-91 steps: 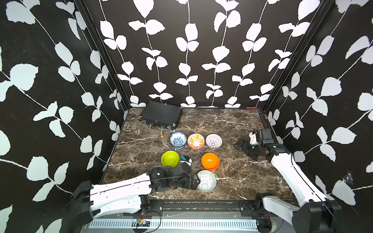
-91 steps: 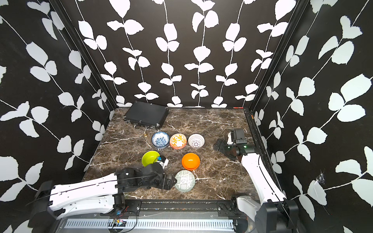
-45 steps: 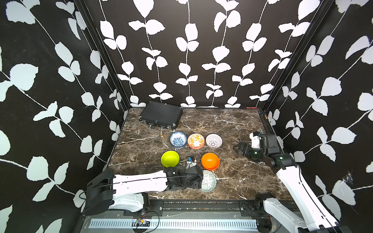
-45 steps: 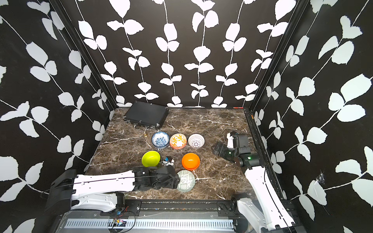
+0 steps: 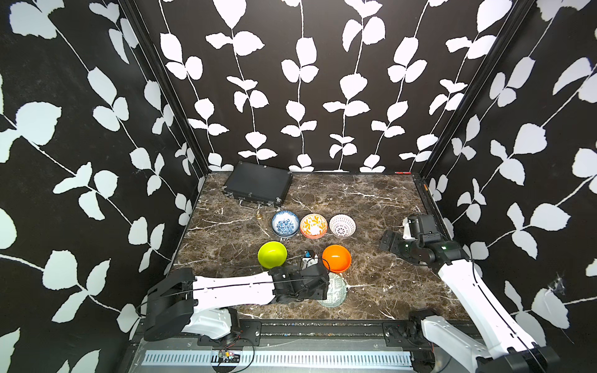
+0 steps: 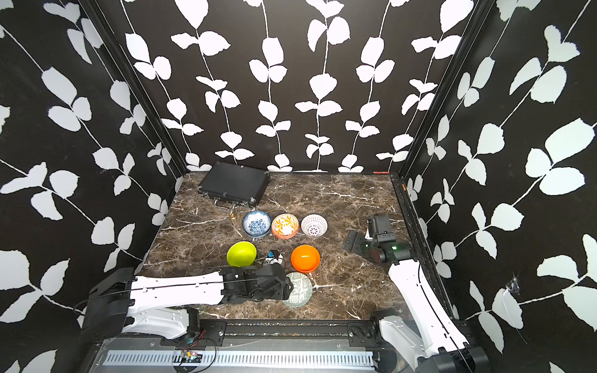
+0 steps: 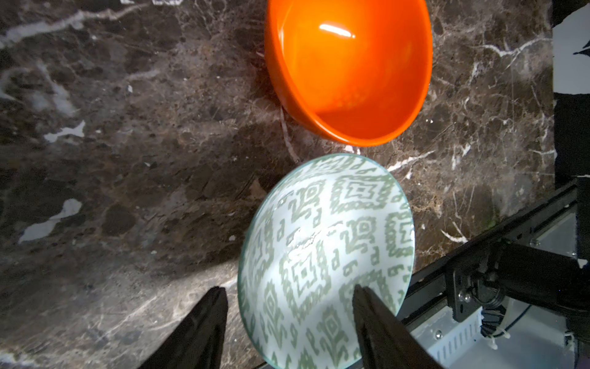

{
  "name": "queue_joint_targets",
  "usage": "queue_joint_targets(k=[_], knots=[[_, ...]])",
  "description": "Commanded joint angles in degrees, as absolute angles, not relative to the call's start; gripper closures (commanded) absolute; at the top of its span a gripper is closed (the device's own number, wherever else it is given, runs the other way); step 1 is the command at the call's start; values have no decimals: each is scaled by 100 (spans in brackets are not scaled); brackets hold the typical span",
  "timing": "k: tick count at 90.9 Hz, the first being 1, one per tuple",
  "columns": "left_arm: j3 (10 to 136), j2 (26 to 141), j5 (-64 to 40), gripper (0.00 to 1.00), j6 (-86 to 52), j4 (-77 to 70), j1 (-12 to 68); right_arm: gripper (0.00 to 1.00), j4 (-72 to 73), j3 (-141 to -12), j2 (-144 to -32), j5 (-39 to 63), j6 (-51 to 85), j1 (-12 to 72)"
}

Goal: Stack the bowls
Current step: Pick up the bowl from the center of the board.

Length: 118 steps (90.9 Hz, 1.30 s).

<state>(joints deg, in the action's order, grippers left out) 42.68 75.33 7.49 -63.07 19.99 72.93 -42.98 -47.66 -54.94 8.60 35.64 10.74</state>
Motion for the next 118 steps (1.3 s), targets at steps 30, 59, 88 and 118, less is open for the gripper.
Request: queue_joint_targets(k=[30, 59, 88, 118], knots=[[4111, 7706, 571, 43, -6406, 1786, 7172, 13, -4163, -4829, -5344, 1301, 3533, 1585], [4334, 7996, 520, 54, -6350, 1994, 7163, 22, -4367, -5141, -5640, 713, 3546, 2367], [4394, 8117, 485, 65, -6379, 2126, 7110, 30, -4485, -5244, -5675, 510, 3633, 2731], [4618, 8254, 538, 88, -6294, 2381, 7101, 33, -4685, -5177, -5507, 753, 3641, 3104]])
